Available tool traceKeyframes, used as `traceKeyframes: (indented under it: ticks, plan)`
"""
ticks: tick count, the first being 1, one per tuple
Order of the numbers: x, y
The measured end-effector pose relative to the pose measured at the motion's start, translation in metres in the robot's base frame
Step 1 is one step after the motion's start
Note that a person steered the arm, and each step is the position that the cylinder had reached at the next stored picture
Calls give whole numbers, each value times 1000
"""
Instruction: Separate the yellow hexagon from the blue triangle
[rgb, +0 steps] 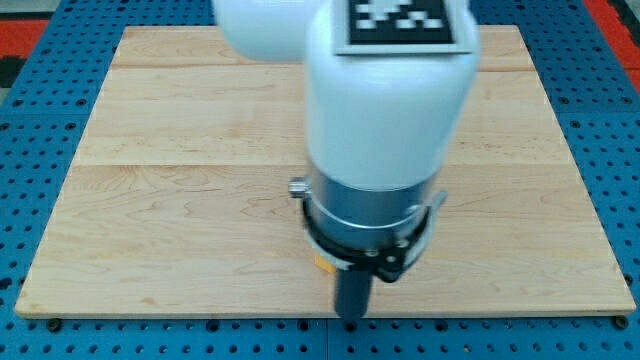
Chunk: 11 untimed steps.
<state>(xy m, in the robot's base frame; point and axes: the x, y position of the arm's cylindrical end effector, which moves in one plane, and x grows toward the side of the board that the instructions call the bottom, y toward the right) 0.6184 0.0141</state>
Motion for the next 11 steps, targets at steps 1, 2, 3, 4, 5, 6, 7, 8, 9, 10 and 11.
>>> traceKeyframes:
  ticks: [1, 2, 3, 4, 5, 6, 7, 8, 9, 10, 11]
  plan:
    - [0, -23]
    - [-3, -38]
    - [-9, -51]
    - [-31, -61]
    - [-55, -61]
    - [-69, -53]
    - [-69, -32]
    - [-69, -10]
    - [-64, 0]
    - [-50, 0]
    - [-41, 0]
